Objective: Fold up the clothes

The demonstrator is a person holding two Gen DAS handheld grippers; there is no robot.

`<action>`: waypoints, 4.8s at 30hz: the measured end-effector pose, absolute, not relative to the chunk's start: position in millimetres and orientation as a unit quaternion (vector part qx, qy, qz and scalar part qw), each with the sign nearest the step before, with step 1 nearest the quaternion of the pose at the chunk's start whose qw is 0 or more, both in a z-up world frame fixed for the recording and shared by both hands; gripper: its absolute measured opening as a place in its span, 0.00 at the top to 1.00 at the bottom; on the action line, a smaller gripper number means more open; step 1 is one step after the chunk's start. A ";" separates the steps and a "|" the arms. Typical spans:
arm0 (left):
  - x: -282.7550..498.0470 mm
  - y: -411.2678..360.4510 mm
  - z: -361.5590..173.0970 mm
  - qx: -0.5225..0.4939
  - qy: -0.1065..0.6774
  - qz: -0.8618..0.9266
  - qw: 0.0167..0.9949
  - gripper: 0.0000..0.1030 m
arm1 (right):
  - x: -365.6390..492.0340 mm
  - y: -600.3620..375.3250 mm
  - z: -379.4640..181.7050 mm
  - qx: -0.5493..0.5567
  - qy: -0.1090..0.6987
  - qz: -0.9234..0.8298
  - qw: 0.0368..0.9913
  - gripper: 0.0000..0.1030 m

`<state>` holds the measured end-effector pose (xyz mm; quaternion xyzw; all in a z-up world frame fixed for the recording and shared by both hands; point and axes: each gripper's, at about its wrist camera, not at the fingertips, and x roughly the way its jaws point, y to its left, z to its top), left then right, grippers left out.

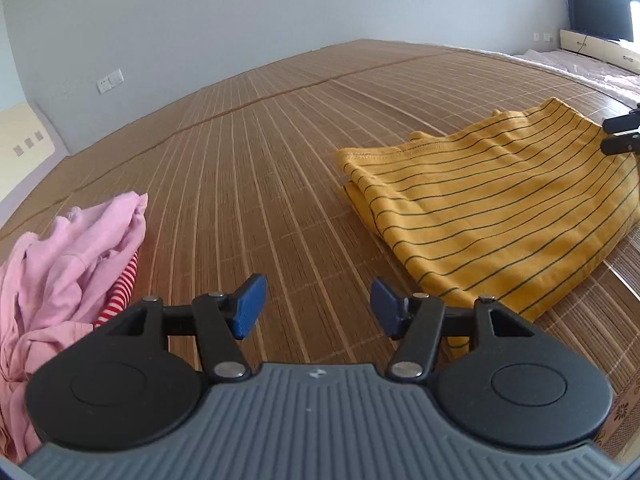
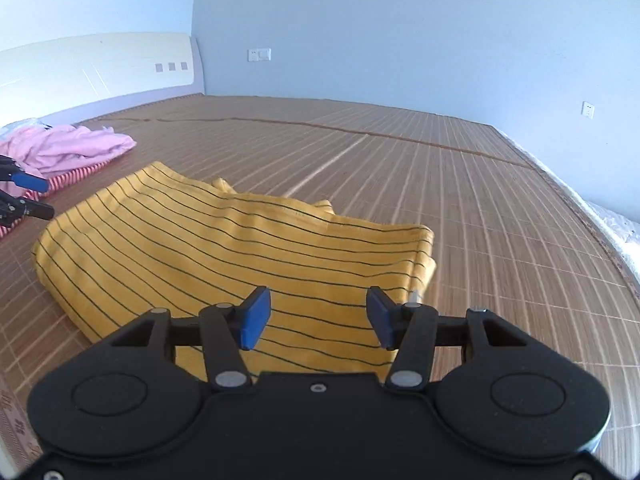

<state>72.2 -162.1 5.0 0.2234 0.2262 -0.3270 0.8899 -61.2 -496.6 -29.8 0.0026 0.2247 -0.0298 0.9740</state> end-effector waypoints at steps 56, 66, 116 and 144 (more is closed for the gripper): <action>89.4 -121.0 -35.4 -0.096 0.338 -0.379 0.856 0.26 | 5.2 -251.8 -77.7 -0.258 0.237 0.059 0.935 0.43; 96.3 -109.0 -37.8 -0.183 0.346 -0.398 0.830 0.19 | -8.2 -263.9 -59.1 -0.216 0.203 0.029 0.955 0.87; 66.9 -303.5 44.6 -0.099 0.342 -0.542 0.761 0.77 | -126.4 -383.9 3.5 0.014 0.084 -0.034 0.996 0.86; 2.6 -290.2 1.6 0.093 0.274 -0.485 0.825 0.66 | -169.6 -504.7 0.1 0.181 0.147 -0.094 0.968 0.45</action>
